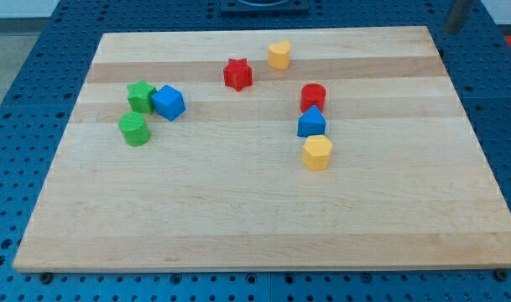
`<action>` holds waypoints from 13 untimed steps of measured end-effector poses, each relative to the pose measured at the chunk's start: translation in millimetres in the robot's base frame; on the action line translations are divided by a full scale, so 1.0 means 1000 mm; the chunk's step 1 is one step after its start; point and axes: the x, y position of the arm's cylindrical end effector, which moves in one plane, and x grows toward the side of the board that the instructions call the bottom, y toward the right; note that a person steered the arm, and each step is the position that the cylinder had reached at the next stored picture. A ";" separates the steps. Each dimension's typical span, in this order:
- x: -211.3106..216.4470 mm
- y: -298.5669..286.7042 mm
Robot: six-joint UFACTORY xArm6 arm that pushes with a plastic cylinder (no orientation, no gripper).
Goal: Move the yellow heart towards line of blocks
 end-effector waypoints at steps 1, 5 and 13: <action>0.000 0.000; 0.004 -0.193; 0.078 -0.341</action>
